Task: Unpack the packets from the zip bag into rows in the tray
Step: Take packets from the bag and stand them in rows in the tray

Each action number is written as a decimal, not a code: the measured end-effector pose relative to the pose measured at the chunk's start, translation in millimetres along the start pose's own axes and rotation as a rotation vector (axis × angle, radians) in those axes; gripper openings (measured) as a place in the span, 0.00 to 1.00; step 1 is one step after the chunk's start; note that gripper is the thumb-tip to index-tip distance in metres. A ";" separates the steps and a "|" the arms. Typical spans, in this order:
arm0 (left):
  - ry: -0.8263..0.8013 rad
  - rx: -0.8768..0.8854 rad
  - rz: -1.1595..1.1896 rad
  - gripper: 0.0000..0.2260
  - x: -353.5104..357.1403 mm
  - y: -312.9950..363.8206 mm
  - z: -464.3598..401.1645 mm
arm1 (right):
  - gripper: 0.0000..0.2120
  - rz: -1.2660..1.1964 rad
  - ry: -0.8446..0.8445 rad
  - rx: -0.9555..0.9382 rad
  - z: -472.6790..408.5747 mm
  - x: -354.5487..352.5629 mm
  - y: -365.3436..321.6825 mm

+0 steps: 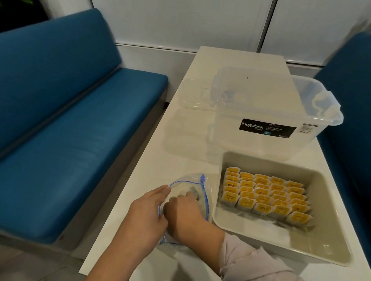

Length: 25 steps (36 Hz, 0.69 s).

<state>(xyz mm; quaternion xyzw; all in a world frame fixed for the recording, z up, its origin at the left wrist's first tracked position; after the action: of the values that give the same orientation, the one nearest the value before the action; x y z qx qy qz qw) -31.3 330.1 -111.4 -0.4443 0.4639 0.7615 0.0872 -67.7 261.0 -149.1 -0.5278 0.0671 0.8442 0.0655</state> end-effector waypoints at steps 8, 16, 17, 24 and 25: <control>0.000 0.002 -0.002 0.26 0.6 -2.1 2.1 | 0.13 -0.101 0.045 -0.041 -1.2 -0.4 0.4; -0.018 -0.002 -0.004 0.28 -1.8 1.3 0.3 | 0.09 -0.233 -0.008 -0.035 -1.5 -1.3 13.8; -0.017 -0.001 -0.003 0.27 -2.4 1.2 0.2 | 0.09 -0.252 -0.021 -0.020 -2.5 -1.6 15.5; -0.011 -0.010 0.005 0.26 -2.9 0.8 -0.2 | 0.12 -0.310 0.039 -0.069 -2.1 -3.8 12.5; -0.011 -0.012 0.008 0.26 -2.1 1.2 -0.1 | 0.13 -0.280 0.042 -0.080 -1.8 -2.8 10.0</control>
<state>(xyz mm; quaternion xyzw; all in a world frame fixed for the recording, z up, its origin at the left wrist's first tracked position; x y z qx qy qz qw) -30.6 330.0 -109.0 -0.4387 0.4605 0.7671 0.0842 -66.7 250.7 -146.9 -0.5515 -0.0392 0.8177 0.1600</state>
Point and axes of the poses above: each hand's wrist, its own z-axis away from the middle knuckle, its own x-axis out of the palm, y = z × x, the point moved 5 cm from there along -z, towards the middle knuckle, and after that the axes turned 8 degrees about -y, right-handed, at the moved point
